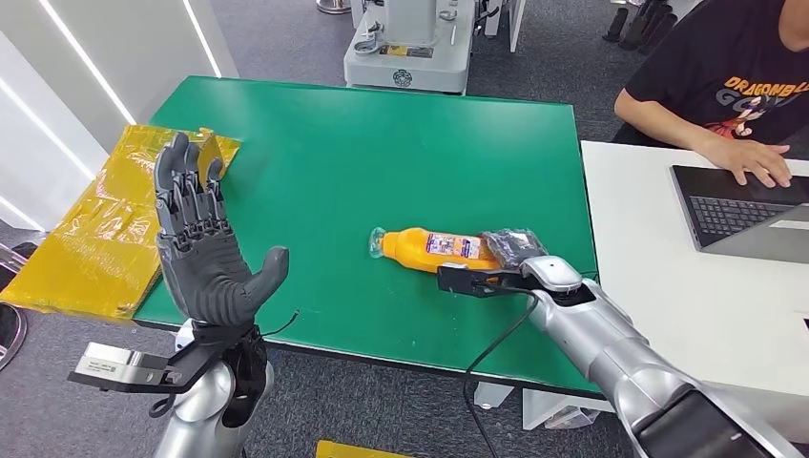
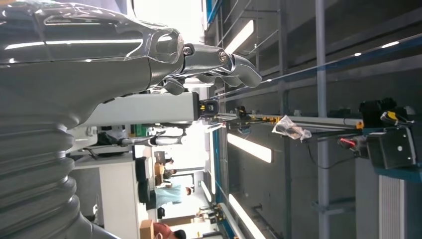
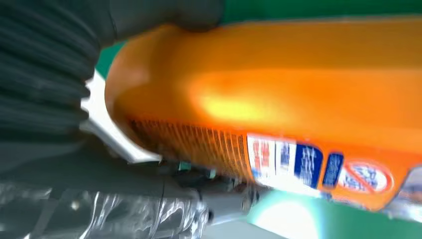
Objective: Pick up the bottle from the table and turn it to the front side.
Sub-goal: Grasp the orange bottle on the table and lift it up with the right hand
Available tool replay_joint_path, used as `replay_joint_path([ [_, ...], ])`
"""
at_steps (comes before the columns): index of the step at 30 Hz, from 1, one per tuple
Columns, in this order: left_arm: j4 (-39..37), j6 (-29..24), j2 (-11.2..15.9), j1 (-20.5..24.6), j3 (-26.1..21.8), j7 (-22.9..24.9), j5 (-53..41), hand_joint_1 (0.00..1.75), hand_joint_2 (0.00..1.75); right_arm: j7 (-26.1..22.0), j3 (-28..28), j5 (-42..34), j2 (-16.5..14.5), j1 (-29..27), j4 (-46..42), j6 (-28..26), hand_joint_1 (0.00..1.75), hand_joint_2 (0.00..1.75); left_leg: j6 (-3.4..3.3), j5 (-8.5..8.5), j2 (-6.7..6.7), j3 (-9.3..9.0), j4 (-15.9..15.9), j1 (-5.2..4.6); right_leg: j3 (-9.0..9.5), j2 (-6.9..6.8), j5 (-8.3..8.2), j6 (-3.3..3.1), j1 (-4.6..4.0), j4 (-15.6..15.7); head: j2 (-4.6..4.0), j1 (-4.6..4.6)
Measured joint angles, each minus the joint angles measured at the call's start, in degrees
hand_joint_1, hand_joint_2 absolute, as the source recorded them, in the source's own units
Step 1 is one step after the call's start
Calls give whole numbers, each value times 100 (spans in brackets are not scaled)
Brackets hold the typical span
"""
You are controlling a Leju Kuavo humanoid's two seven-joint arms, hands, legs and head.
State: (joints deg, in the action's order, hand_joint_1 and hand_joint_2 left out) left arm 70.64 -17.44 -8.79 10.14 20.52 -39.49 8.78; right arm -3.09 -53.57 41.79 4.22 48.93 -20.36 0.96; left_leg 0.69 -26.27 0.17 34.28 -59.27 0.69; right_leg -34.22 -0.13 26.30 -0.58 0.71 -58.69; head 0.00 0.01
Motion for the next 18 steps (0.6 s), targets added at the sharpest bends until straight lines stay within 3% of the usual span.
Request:
replay_joint_path([
  [5,0,-3,0,-3,0,-23,-2,0,175,-125,112,-126,-103,-102,-131,-546,175,175,0,0,-3,3,1,0,-2,-4,1,0,0,0,0,0],
  [11,0,-80,-2,-7,0,-48,-16,0,175,-540,401,-295,-209,-323,-579,-1934,175,175,0,0,-2,5,1,0,-4,-4,1,0,0,-1,0,-1],
  [14,0,-116,-2,-9,-1,-68,-20,0,175,-693,558,-403,-248,-434,-852,-2299,175,175,0,0,-5,6,1,0,-4,-7,1,0,0,0,0,0],
  [18,-12,-47,-3,-25,-2,-35,145,0,175,-1293,833,-759,-259,-696,-1321,-3072,175,175,0,0,-7,7,1,0,-5,-7,1,1,0,0,0,-1],
])
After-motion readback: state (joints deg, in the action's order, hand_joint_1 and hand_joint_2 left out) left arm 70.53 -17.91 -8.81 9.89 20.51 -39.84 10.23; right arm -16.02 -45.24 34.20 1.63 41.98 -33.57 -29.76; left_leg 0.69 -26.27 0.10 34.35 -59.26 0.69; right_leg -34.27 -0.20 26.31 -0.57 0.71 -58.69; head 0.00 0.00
